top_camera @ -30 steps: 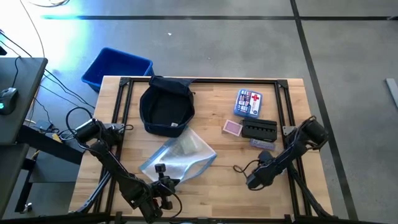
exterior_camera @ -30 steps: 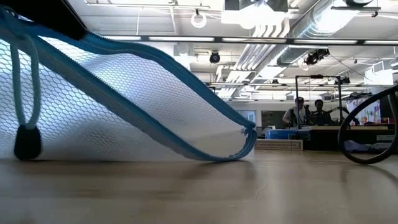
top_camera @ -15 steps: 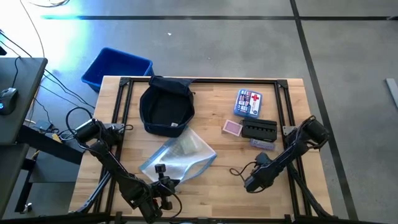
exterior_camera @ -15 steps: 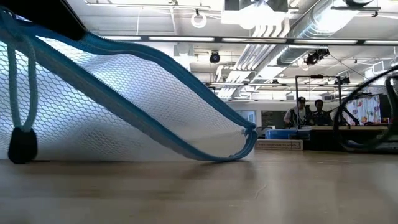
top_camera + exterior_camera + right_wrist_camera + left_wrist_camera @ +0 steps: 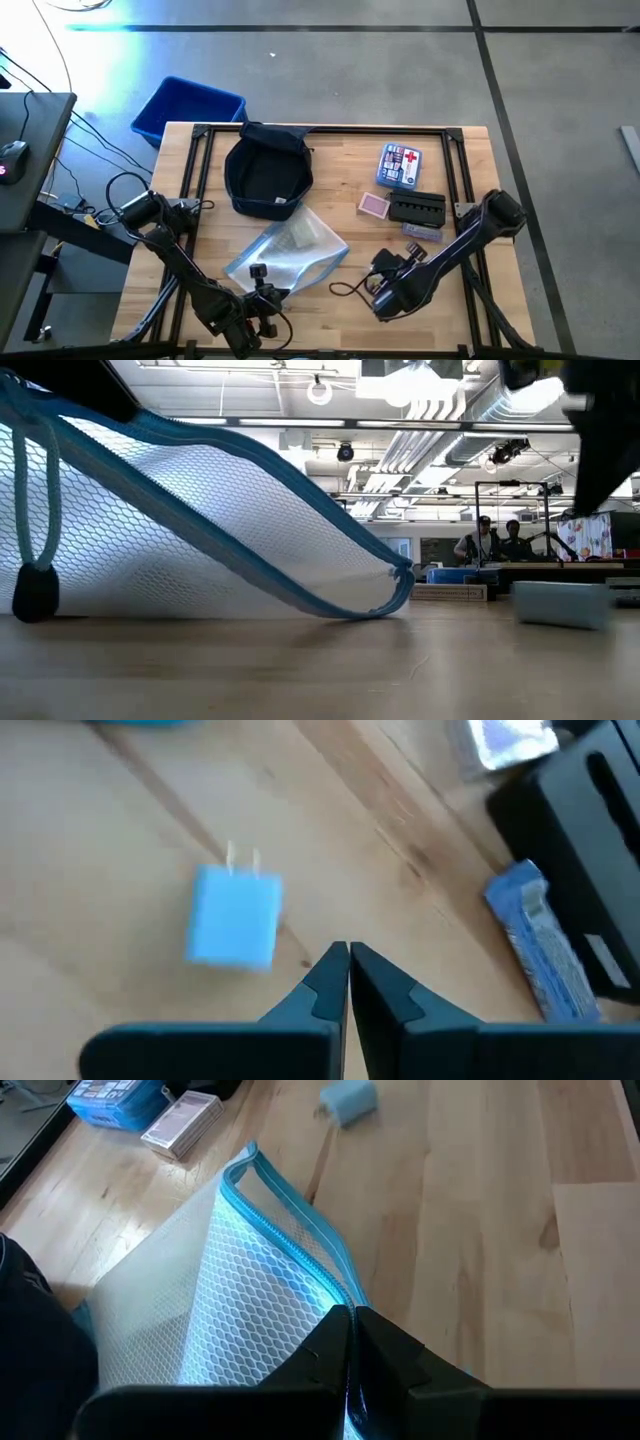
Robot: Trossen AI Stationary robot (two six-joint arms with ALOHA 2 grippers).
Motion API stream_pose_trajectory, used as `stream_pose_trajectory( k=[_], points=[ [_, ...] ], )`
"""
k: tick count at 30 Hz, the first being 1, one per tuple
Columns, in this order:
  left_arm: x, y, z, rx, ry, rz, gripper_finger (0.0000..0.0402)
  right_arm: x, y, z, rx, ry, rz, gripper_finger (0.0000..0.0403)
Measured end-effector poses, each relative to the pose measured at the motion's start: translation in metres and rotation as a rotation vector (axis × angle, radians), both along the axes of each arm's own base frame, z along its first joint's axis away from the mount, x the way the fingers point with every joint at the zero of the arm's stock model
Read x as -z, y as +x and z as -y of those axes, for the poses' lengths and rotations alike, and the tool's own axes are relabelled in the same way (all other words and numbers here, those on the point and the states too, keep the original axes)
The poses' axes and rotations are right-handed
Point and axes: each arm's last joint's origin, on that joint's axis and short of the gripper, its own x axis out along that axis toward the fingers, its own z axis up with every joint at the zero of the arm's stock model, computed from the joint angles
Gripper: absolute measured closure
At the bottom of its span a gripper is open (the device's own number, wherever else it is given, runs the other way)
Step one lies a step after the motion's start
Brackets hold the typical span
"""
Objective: Unpack backpack
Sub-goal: Put the white charger adapter into the transparent zip bag
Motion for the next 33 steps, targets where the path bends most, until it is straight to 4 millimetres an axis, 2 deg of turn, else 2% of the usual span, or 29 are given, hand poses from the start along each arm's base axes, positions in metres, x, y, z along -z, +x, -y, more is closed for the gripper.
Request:
stream_pose_trajectory(
  k=[4,10,17,22,25,27,30,33],
  points=[
    [0.000,0.000,0.000,0.000,-0.002,0.002,0.0402,-0.010,0.015,0.001,-0.067,0.079,0.013,0.0364],
    [0.000,0.000,0.001,0.001,-0.006,0.003,0.0402,-0.009,0.042,-0.004,-0.318,0.177,0.129,0.0255],
    [0.000,0.000,0.001,0.001,-0.006,0.002,0.0402,0.016,0.064,0.012,-0.237,0.236,0.075,0.0106],
    [0.000,0.000,0.001,0.005,-0.013,-0.006,0.0402,0.044,0.076,0.026,-0.201,0.247,-0.034,0.0044],
    [0.000,0.000,0.001,0.006,-0.015,-0.009,0.0402,0.055,0.080,0.032,-0.200,0.240,-0.077,0.0041],
    [0.000,0.000,0.001,0.007,-0.015,-0.010,0.0402,0.060,0.081,0.033,-0.205,0.243,-0.091,0.0055],
    [0.000,0.000,0.001,0.007,-0.015,-0.010,0.0402,0.060,0.082,0.033,-0.209,0.255,-0.090,0.0103],
    [0.000,0.000,0.001,0.007,-0.015,-0.010,0.0402,0.060,0.082,0.031,-0.195,0.272,-0.087,0.0175]
  ],
)
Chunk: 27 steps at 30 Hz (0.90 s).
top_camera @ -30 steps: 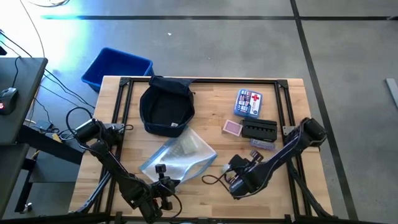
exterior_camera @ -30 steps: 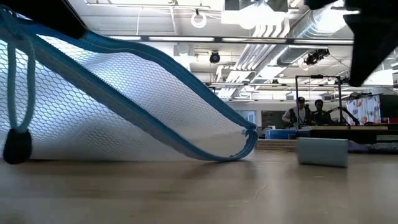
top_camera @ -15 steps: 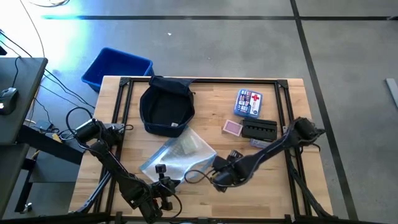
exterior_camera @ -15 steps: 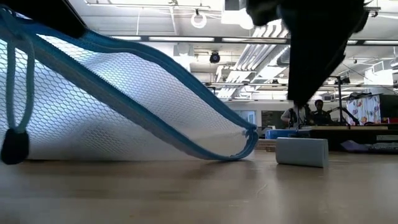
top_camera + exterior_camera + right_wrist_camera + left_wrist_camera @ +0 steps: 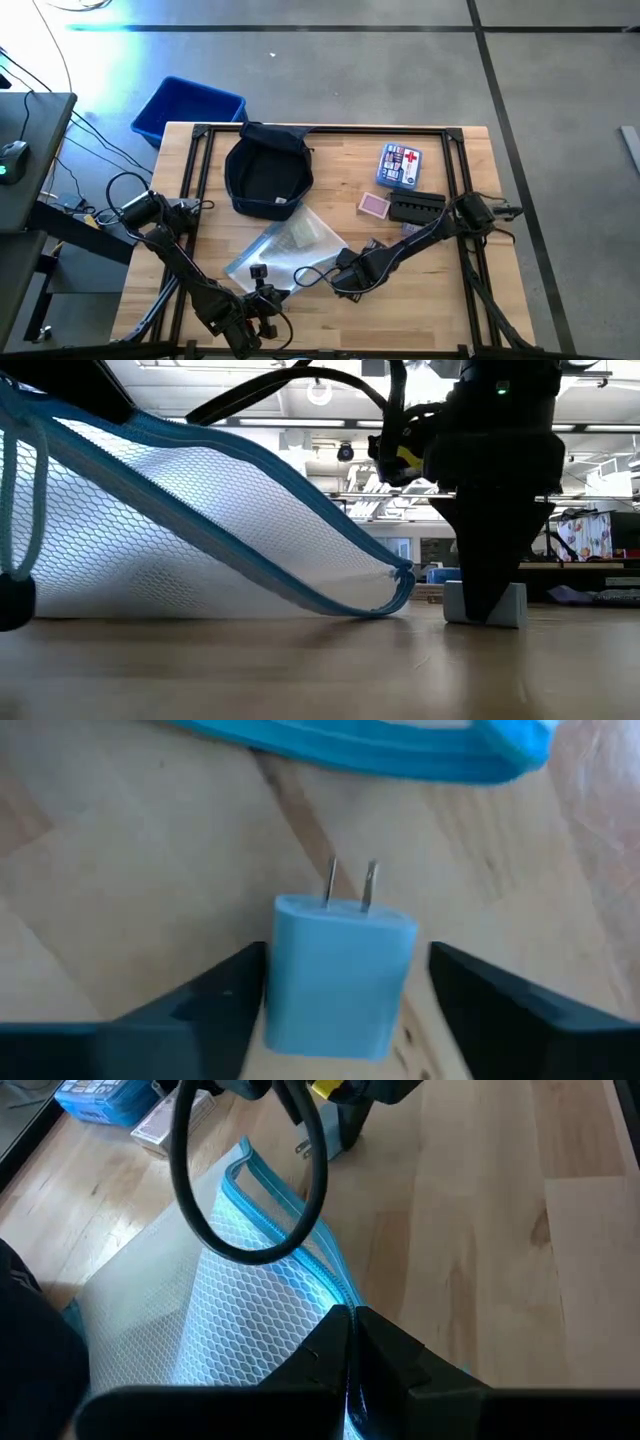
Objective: Unpack backpack
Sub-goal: Put the white charger adapter into the transparent zip bag
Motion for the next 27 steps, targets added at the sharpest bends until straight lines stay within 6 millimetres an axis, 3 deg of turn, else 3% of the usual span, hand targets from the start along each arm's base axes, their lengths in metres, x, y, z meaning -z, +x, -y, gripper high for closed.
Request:
stream_pose_trajectory(
  k=[3,7,10,13,16,21,27],
  points=[
    [0.000,0.000,0.000,0.000,0.000,0.000,0.0402,-0.001,-0.002,-0.006,-0.008,0.026,0.002,0.0251],
    [0.000,0.000,0.000,0.000,0.001,0.000,0.0402,-0.010,-0.001,-0.030,-0.067,0.037,0.090,0.0252],
    [0.000,0.000,0.000,0.011,0.013,-0.003,0.0402,-0.024,0.008,-0.050,-0.128,0.059,0.247,0.0252],
    [0.000,0.001,0.001,0.020,0.016,-0.001,0.0402,-0.036,0.020,-0.057,-0.161,0.064,0.384,0.0252],
    [-0.001,0.002,0.003,0.046,0.026,0.005,0.0402,-0.041,0.032,-0.054,-0.171,0.044,0.494,0.0252],
    [-0.005,0.006,0.009,0.088,0.011,0.045,0.0402,-0.035,0.051,-0.028,-0.139,0.007,0.596,0.0252],
    [-0.008,0.009,0.013,0.116,0.022,0.087,0.0402,-0.031,0.071,-0.008,-0.152,0.091,0.734,0.0252]
  ],
)
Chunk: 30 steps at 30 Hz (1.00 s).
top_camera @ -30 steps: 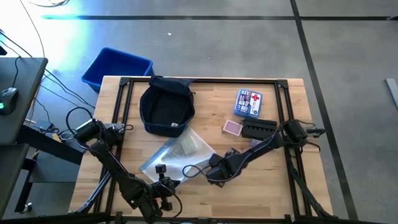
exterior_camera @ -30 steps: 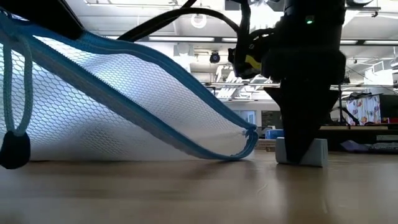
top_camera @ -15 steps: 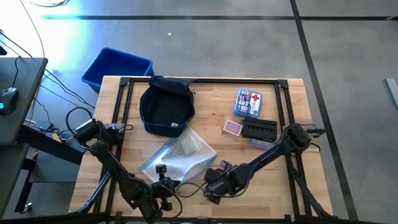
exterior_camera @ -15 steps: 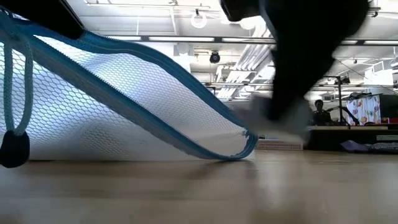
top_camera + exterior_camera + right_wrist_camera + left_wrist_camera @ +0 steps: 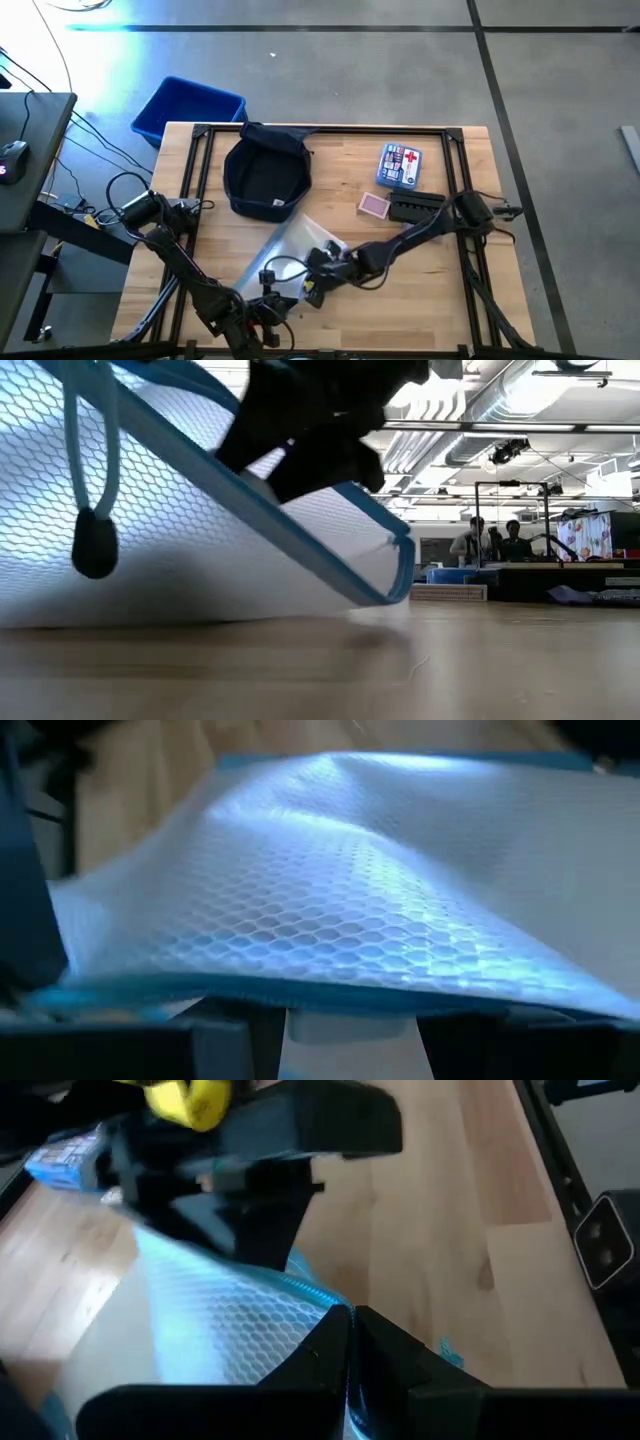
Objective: Unpack backpack
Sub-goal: Put the white charger adapter into the transparent zip bag
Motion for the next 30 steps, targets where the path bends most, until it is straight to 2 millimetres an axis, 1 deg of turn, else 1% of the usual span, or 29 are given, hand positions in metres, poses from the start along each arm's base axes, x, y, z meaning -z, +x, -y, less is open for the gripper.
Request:
stream_pose_trajectory(
  k=[3,8,12,15,19,21,24,26,28,30],
  points=[
    [-0.001,0.000,-0.001,-0.026,0.013,0.030,0.0402,0.005,0.009,-0.002,-0.040,0.051,0.052,0.0252],
    [-0.001,0.000,-0.001,-0.034,0.018,0.038,0.0402,0.032,0.023,-0.009,-0.130,0.105,0.130,0.0252],
    [0.000,-0.003,0.001,-0.005,0.035,0.015,0.0402,0.047,0.035,-0.006,-0.181,0.156,0.205,0.0252],
    [0.000,-0.005,0.003,0.020,0.057,0.003,0.0402,0.051,0.042,-0.001,-0.213,0.188,0.250,0.0252],
    [0.000,-0.007,0.005,0.036,0.066,0.004,0.0402,0.050,0.048,0.008,-0.184,0.180,0.306,0.0249],
    [-0.001,-0.006,0.005,0.036,0.073,0.007,0.0402,0.049,0.049,0.012,-0.150,0.157,0.322,0.0216],
    [-0.001,-0.006,0.006,0.042,0.064,0.005,0.0401,0.048,0.050,0.014,-0.115,0.144,0.328,0.0147],
    [-0.001,-0.006,0.006,0.047,0.070,0.003,0.0401,0.048,0.051,0.014,-0.114,0.145,0.335,0.0108],
    [-0.001,-0.006,0.006,0.052,0.066,-0.004,0.0401,0.048,0.051,0.014,-0.115,0.144,0.332,0.0078],
    [-0.001,-0.006,0.006,0.054,0.065,-0.005,0.0401,0.048,0.050,0.014,-0.116,0.144,0.327,0.0057]
  ],
)
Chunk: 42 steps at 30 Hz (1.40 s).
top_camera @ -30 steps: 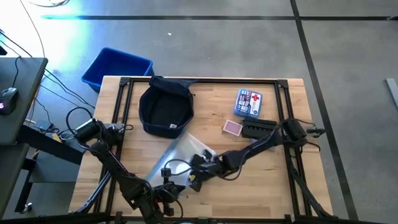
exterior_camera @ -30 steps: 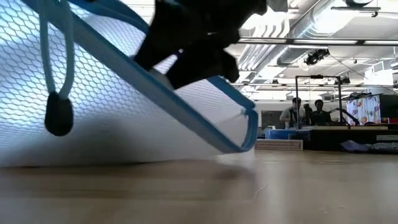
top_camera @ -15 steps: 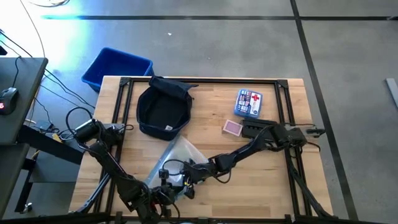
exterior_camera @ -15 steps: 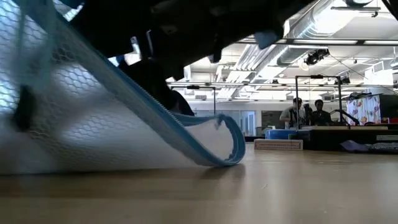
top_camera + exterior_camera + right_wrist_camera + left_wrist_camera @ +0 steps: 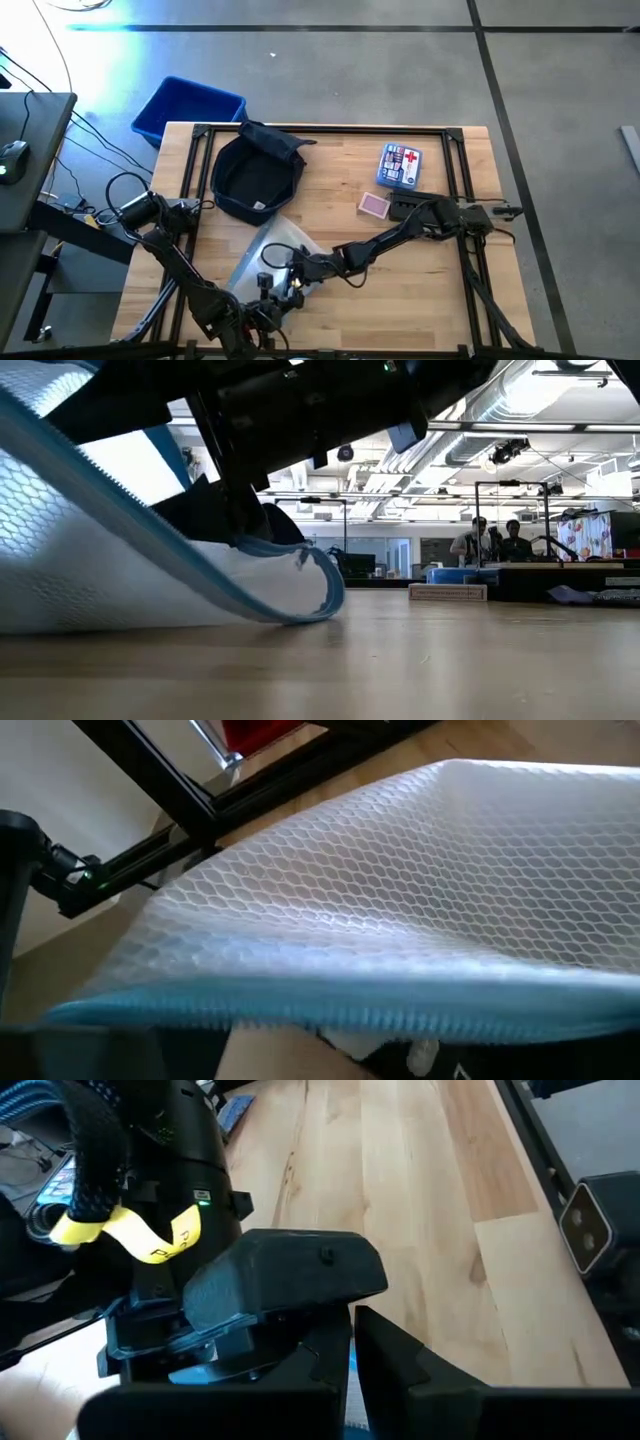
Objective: Unpack backpack
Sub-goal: Put the white charger adapter into the transparent zip bag
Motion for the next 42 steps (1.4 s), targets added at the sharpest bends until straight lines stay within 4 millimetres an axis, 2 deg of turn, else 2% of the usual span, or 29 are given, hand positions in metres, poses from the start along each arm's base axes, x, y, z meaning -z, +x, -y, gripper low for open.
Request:
stream_pose_trajectory(
  k=[6,10,13,18,21,26,28,31,38,42],
  points=[
    [0.000,0.000,0.000,0.004,-0.004,-0.005,0.0401,-0.009,-0.008,-0.010,-0.051,-0.039,-0.041,0.0039],
    [-0.001,0.000,0.001,0.009,-0.016,-0.004,0.0401,-0.027,-0.025,-0.027,-0.134,-0.072,-0.132,0.0043],
    [0.001,-0.001,0.000,0.005,0.006,-0.015,0.0401,-0.037,-0.046,-0.041,-0.141,-0.123,-0.247,0.0047],
    [0.001,0.000,-0.001,-0.003,0.006,-0.006,0.0401,-0.061,-0.084,-0.065,-0.124,-0.095,-0.400,0.0058],
    [0.001,0.000,-0.001,-0.005,-0.003,-0.004,0.0401,-0.071,-0.104,-0.068,-0.036,-0.094,-0.499,0.0065],
    [0.000,0.000,-0.001,-0.007,-0.002,-0.001,0.0401,-0.085,-0.140,-0.060,0.140,-0.195,-0.670,0.0077],
    [0.000,0.000,0.000,-0.007,-0.003,-0.001,0.0401,-0.084,-0.144,-0.058,0.164,-0.208,-0.696,0.0081],
    [0.000,0.000,0.000,-0.007,-0.002,-0.001,0.0401,-0.075,-0.141,-0.060,0.113,-0.209,-0.689,0.0082],
    [0.000,0.000,-0.001,-0.011,-0.007,0.001,0.0401,-0.041,-0.137,-0.060,0.126,-0.245,-0.625,0.0082],
    [0.001,0.000,-0.001,-0.011,-0.007,-0.001,0.0401,-0.025,-0.136,-0.060,-0.041,-0.432,-0.622,0.0082]
  ],
)
